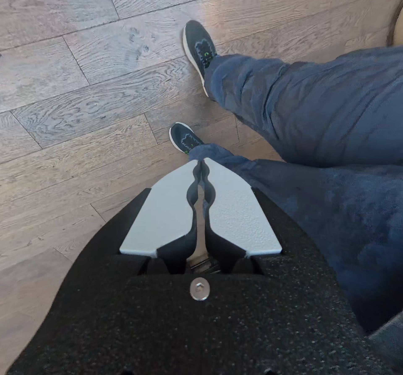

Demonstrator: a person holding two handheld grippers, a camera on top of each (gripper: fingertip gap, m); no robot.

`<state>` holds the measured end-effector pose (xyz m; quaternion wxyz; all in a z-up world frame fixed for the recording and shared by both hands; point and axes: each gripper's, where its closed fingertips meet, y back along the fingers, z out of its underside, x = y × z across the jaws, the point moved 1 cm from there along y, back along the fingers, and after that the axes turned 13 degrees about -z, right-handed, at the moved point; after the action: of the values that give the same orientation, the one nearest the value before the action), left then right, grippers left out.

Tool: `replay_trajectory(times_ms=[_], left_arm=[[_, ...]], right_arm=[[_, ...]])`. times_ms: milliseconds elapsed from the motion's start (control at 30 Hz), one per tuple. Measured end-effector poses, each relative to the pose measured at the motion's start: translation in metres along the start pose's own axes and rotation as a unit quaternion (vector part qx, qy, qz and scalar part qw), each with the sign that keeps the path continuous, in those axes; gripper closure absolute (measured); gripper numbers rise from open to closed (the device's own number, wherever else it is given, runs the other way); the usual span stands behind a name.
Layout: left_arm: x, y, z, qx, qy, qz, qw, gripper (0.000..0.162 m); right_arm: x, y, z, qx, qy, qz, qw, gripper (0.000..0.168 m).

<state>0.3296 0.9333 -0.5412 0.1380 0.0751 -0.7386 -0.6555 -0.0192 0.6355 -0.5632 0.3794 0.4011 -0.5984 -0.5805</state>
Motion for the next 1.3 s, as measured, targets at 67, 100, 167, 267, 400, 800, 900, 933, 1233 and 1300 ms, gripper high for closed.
replay_trajectory(times_ms=[67, 100, 167, 267, 400, 800, 900, 933, 1233, 1300], left_arm=[[-0.014, -0.013, 0.012, -0.046, 0.031, -0.011, 0.998, 0.162], [-0.021, -0.016, 0.019, -0.069, 0.057, -0.015, 0.996, 0.162], [-0.03, -0.015, 0.019, -0.083, 0.125, -0.009, 0.989, 0.162], [-0.051, -0.006, -0.002, -0.068, 0.195, -0.018, 0.978, 0.162], [-0.075, 0.015, -0.056, 0.007, 0.267, -0.033, 0.963, 0.162], [-0.155, 0.009, -0.072, -0.001, 0.206, -0.06, 0.977, 0.162], [-0.198, 0.013, -0.043, -0.018, 0.241, -0.046, 0.969, 0.162], [-0.215, 0.015, -0.033, -0.022, 0.256, -0.042, 0.965, 0.162], [-0.322, 0.027, 0.041, -0.031, 0.323, -0.012, 0.946, 0.162], [-0.331, 0.025, 0.056, -0.049, 0.307, -0.014, 0.95, 0.162]], right_arm=[[0.022, -0.018, 0.0, -0.042, -0.012, -0.015, 0.999, 0.166], [0.033, -0.022, -0.001, -0.067, -0.013, -0.021, 0.997, 0.166], [0.059, -0.024, -0.017, -0.082, -0.023, -0.026, 0.996, 0.167], [0.084, -0.025, -0.071, -0.064, -0.031, -0.06, 0.996, 0.166], [0.107, -0.023, -0.157, -0.092, 0.13, -0.031, 0.987, 0.166], [0.003, -0.012, -0.407, 0.013, 0.229, -0.044, 0.972, 0.166], [-0.034, -0.023, -0.406, -0.017, 0.242, -0.022, 0.97, 0.166], [-0.049, -0.026, -0.405, -0.019, 0.23, -0.025, 0.973, 0.166], [-0.137, -0.025, -0.459, -0.003, 0.185, -0.031, 0.982, 0.166], [-0.157, -0.015, -0.488, 0.024, 0.202, -0.041, 0.978, 0.166]])
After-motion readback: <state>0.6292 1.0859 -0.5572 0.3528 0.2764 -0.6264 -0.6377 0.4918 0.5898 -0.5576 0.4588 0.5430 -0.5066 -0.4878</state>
